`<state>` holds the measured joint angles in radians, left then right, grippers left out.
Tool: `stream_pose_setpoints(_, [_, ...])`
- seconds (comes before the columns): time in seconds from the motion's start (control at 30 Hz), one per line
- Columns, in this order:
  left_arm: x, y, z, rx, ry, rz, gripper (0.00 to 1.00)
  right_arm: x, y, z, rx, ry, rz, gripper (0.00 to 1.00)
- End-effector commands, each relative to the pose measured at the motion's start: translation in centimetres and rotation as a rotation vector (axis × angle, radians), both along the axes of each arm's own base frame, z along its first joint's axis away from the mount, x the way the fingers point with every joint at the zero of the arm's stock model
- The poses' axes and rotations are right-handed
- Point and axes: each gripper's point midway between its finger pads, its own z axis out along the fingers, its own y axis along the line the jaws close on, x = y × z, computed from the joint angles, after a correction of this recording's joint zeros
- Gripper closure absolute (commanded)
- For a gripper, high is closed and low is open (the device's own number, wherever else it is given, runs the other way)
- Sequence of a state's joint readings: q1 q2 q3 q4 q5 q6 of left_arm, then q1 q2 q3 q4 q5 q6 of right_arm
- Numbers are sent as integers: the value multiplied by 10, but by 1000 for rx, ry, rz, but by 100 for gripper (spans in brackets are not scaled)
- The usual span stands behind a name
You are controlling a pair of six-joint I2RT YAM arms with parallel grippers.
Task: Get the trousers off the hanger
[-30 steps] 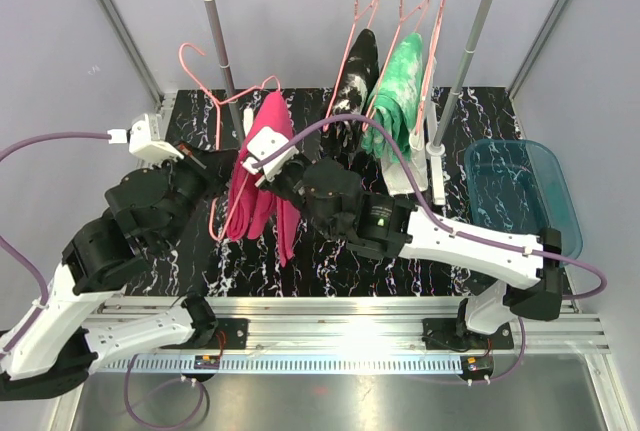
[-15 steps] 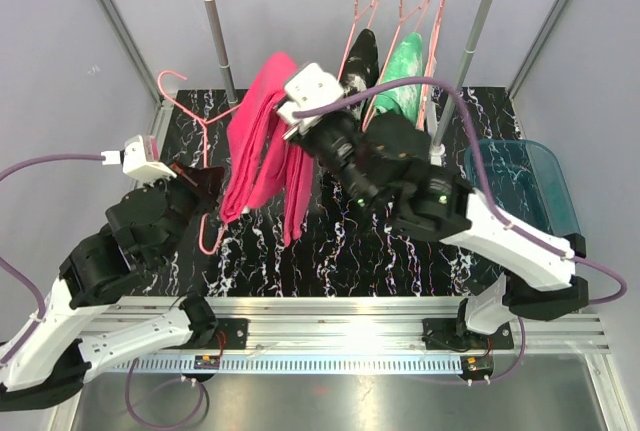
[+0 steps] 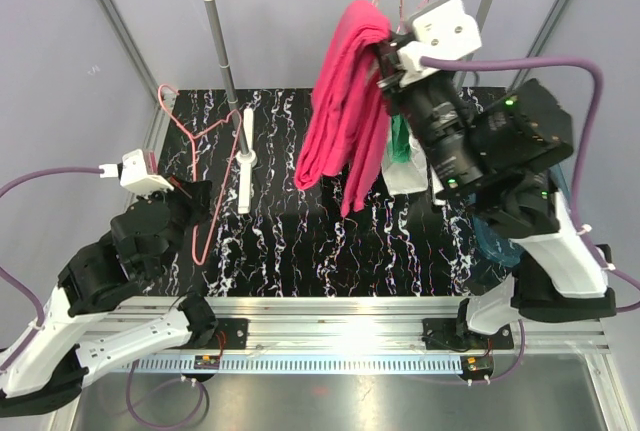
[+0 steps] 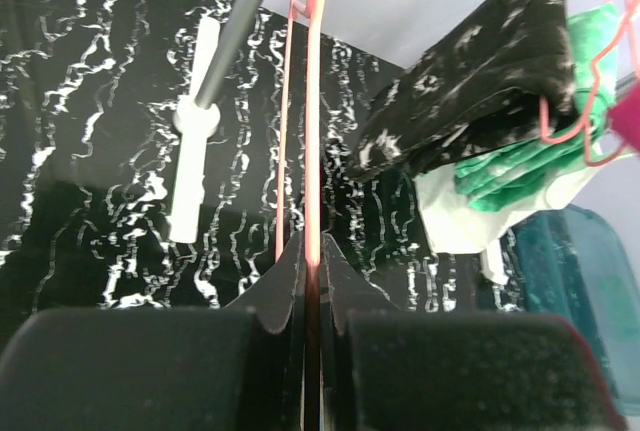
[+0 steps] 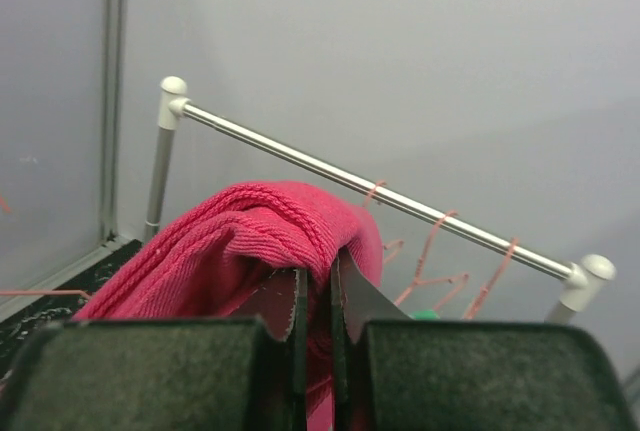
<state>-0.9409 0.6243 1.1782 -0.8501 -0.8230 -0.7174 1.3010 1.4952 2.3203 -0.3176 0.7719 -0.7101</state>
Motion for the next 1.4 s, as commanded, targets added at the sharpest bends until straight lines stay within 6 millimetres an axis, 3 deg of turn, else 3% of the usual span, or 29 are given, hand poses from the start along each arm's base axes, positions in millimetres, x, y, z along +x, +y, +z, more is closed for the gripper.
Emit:
stream_pose_setpoints(0.0, [2,12,1,24,-25,50,100,-15,-94,44,162,-59,-103,100])
stream_pose_setpoints(0.13, [1,13,-2,42,-20,47,100,-11,-137,31,81,-36,-300,100])
stream_pose_setpoints(0.17, [0,15,-2,43,-22,49,100,-7,-138,17,39,-6,-353,100])
stream_pose_setpoints(0.2, [0,15,-3,51,-20,50,100,-9,-154,16,3,-11,-400,100])
stream_pose_setpoints(0.23, [1,15,-4,57,-18,51,100,-11,-170,16,75,7,-446,100])
stream_pose_setpoints(0.27, [1,15,-4,57,-18,51,100,-10,-171,8,49,13,-476,100])
stream_pose_setpoints(0.33, [1,14,-5,67,-13,45,100,-17,-203,7,80,19,-546,100])
stream_pose_setpoints(0.37, [1,12,-6,70,-10,38,100,-16,-204,-3,65,44,-570,100])
stream_pose_setpoints(0.43, [2,9,-7,76,-5,31,100,-21,-225,-11,79,69,-606,100])
stream_pose_setpoints(0.47, [3,5,-9,81,1,22,100,-20,-222,-19,57,75,-615,100])
stream_pose_setpoints(0.53, [5,1,-8,83,0,12,100,-23,-236,-28,68,89,-636,100])
stream_pose_setpoints(0.63, [9,-6,-10,92,7,-1,100,-20,-232,-49,17,108,-660,100])
stream_pose_setpoints(0.77, [14,-20,-13,91,11,-30,100,-5,-219,-85,-81,146,-737,100])
stream_pose_setpoints(0.8, [15,-24,-15,96,16,-38,100,2,-217,-94,-20,168,-743,100])
stream_pose_setpoints(0.83, [17,-27,-16,98,18,-43,100,11,-213,-108,-135,183,-770,100])
stream_pose_setpoints(0.87, [18,-31,-18,95,20,-52,100,21,-230,-118,-141,200,-872,100])
stream_pose_setpoints(0.97, [22,-42,-19,93,21,-78,100,31,-247,-138,-114,232,-952,100])
stream_pose_setpoints(1.0, [22,-43,-19,98,22,-81,100,29,-261,-141,-36,237,-980,100])
stream_pose_setpoints(1.17, [28,-56,-18,104,20,-104,100,30,-308,-179,-68,296,-1187,100])
stream_pose_setpoints(1.2, [29,-58,-18,108,20,-108,100,26,-323,-184,-43,303,-1249,100])
stream_pose_setpoints(1.37, [31,-71,-22,106,21,-156,100,-3,-352,-199,42,302,-1369,100])
